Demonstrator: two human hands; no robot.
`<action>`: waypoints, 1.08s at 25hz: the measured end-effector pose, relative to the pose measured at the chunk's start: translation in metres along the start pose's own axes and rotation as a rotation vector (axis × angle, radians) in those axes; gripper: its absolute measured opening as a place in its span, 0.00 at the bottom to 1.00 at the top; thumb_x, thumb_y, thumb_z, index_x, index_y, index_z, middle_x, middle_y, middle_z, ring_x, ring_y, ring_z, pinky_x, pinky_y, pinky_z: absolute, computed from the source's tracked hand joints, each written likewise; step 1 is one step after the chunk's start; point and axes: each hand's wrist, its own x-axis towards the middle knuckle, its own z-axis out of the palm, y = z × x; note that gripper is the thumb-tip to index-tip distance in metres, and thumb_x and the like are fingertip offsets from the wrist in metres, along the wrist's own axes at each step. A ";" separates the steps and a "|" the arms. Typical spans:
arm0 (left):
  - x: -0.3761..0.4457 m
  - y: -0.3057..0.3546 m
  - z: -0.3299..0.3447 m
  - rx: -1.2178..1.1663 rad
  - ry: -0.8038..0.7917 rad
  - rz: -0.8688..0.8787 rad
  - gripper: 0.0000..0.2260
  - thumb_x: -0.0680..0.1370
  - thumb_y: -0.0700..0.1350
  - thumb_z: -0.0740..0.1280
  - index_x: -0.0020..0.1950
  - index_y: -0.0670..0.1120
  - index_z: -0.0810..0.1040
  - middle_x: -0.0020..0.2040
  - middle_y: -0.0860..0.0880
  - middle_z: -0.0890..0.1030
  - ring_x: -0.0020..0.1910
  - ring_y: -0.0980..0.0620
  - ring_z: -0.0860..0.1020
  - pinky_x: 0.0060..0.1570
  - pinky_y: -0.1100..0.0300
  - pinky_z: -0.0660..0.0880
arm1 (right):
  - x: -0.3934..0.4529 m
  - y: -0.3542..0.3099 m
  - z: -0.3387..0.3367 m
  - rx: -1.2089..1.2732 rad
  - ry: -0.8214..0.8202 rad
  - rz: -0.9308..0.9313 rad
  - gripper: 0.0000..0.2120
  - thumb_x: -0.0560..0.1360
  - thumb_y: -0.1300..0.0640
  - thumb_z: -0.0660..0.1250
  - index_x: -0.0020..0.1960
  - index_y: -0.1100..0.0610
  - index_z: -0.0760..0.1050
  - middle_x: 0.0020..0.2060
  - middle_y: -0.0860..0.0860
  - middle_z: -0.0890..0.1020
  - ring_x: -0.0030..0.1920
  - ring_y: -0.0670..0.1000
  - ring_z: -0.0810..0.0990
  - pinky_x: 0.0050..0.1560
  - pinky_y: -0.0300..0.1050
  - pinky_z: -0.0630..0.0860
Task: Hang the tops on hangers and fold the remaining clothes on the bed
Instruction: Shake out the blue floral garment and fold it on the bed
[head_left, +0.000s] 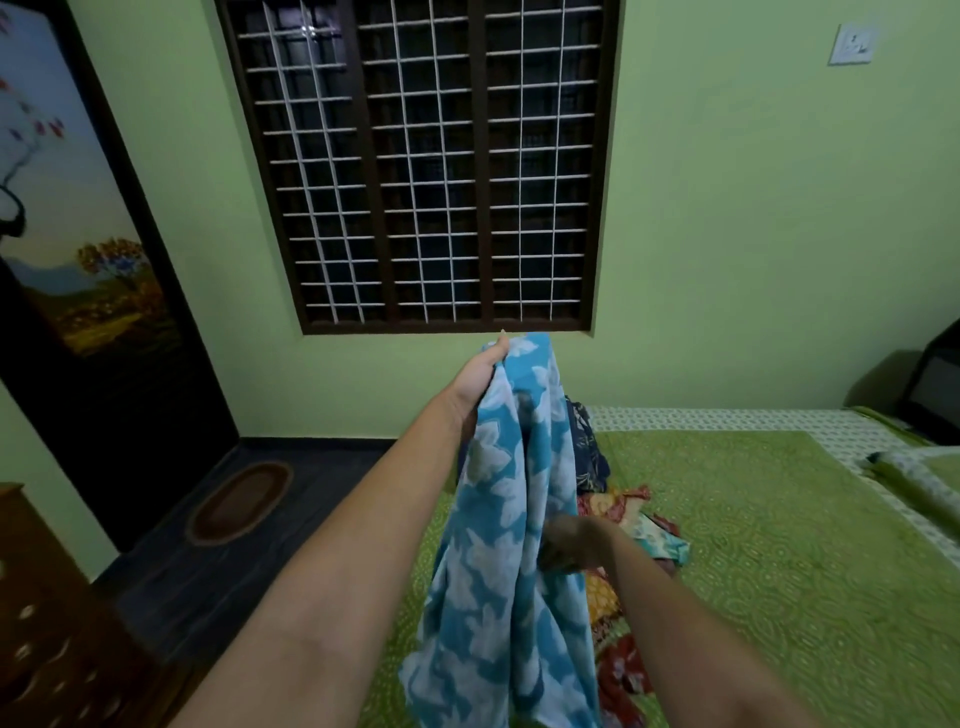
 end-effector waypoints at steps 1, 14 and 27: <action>-0.004 0.005 0.001 -0.018 -0.018 0.018 0.22 0.81 0.58 0.55 0.55 0.43 0.78 0.47 0.44 0.83 0.45 0.47 0.81 0.52 0.52 0.76 | 0.002 -0.006 -0.001 0.105 0.008 -0.044 0.20 0.77 0.37 0.56 0.46 0.51 0.76 0.46 0.51 0.80 0.37 0.48 0.75 0.42 0.42 0.71; -0.012 0.016 -0.007 -0.180 -0.167 0.078 0.23 0.81 0.58 0.55 0.61 0.42 0.75 0.54 0.41 0.81 0.53 0.44 0.79 0.60 0.47 0.72 | 0.019 -0.048 -0.014 1.057 0.181 -0.494 0.37 0.68 0.27 0.63 0.61 0.56 0.79 0.64 0.59 0.77 0.65 0.60 0.74 0.67 0.59 0.69; -0.002 0.012 -0.050 -0.316 -0.074 0.133 0.43 0.72 0.75 0.47 0.67 0.42 0.74 0.65 0.38 0.76 0.63 0.39 0.75 0.64 0.43 0.69 | 0.007 -0.006 -0.062 0.735 0.306 -0.148 0.26 0.74 0.39 0.65 0.62 0.59 0.75 0.52 0.56 0.82 0.49 0.56 0.81 0.44 0.51 0.79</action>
